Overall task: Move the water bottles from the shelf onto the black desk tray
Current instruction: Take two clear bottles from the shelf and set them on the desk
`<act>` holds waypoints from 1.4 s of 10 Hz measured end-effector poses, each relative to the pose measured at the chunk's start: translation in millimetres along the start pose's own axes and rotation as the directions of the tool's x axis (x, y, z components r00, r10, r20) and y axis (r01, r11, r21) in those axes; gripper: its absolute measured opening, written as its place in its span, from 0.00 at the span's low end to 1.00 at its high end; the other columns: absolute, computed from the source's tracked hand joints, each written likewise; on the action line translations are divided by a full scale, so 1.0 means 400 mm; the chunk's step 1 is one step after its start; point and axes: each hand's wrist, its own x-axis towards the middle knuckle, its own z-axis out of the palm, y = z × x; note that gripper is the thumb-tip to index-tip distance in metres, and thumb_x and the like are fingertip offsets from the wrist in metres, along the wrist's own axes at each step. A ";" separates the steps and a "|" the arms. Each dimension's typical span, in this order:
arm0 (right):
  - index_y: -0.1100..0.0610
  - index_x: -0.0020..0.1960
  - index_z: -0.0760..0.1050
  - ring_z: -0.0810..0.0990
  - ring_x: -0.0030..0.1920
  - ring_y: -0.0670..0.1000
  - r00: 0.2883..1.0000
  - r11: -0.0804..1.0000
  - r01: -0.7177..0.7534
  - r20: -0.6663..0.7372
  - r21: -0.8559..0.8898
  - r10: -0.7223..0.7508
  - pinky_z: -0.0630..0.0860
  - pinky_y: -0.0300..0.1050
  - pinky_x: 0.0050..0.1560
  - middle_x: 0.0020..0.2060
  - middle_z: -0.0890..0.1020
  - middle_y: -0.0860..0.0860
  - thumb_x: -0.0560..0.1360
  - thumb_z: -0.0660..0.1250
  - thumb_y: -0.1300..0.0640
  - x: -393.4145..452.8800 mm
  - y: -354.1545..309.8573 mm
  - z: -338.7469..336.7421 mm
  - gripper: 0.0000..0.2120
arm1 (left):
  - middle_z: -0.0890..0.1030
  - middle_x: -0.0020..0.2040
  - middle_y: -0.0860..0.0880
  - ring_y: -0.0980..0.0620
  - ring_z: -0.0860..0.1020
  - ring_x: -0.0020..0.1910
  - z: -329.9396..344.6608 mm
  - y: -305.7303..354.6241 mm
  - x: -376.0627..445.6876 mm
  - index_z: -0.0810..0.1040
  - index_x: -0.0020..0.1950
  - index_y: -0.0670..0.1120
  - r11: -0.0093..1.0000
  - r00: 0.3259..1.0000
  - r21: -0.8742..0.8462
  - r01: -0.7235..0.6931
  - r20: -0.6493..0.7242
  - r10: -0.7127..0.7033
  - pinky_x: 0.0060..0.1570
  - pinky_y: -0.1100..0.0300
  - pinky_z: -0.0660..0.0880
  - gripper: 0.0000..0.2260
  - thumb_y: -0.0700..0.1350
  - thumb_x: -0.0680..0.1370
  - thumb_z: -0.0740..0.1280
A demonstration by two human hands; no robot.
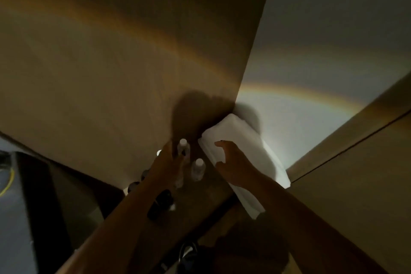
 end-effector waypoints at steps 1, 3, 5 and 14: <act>0.54 0.75 0.57 0.62 0.73 0.52 0.997 0.999 -0.015 0.075 0.044 0.012 0.61 0.42 0.67 0.75 0.60 0.52 0.77 0.63 0.56 0.102 0.040 0.038 0.29 | 0.67 0.73 0.41 0.41 0.67 0.70 0.029 -0.069 0.103 0.58 0.76 0.43 0.998 0.998 0.027 0.062 -0.021 -0.061 0.67 0.50 0.66 0.25 0.45 0.81 0.61; 0.58 0.70 0.65 0.71 0.63 0.51 0.987 0.991 -0.026 0.162 0.135 0.004 0.64 0.34 0.55 0.64 0.71 0.52 0.79 0.61 0.58 0.263 0.122 0.143 0.20 | 0.71 0.70 0.42 0.42 0.70 0.68 0.109 -0.206 0.221 0.65 0.73 0.43 0.955 0.954 -0.094 0.281 -0.079 -0.289 0.64 0.53 0.67 0.21 0.50 0.81 0.59; 0.56 0.66 0.70 0.74 0.49 0.43 0.984 0.956 -0.052 0.175 0.289 0.000 0.70 0.24 0.40 0.53 0.75 0.47 0.79 0.61 0.63 0.370 0.222 0.243 0.17 | 0.75 0.66 0.43 0.42 0.74 0.64 0.205 -0.296 0.307 0.68 0.71 0.48 0.793 0.831 -0.430 0.431 -0.152 -0.535 0.66 0.45 0.69 0.19 0.53 0.81 0.58; 0.54 0.68 0.66 0.76 0.54 0.42 0.898 0.951 0.136 0.370 0.279 -0.237 0.76 0.27 0.37 0.55 0.74 0.44 0.76 0.66 0.59 0.528 0.307 0.420 0.22 | 0.80 0.45 0.49 0.49 0.79 0.45 0.272 -0.406 0.315 0.68 0.62 0.49 0.948 0.865 -0.129 0.290 -0.388 -0.318 0.48 0.46 0.79 0.15 0.55 0.80 0.59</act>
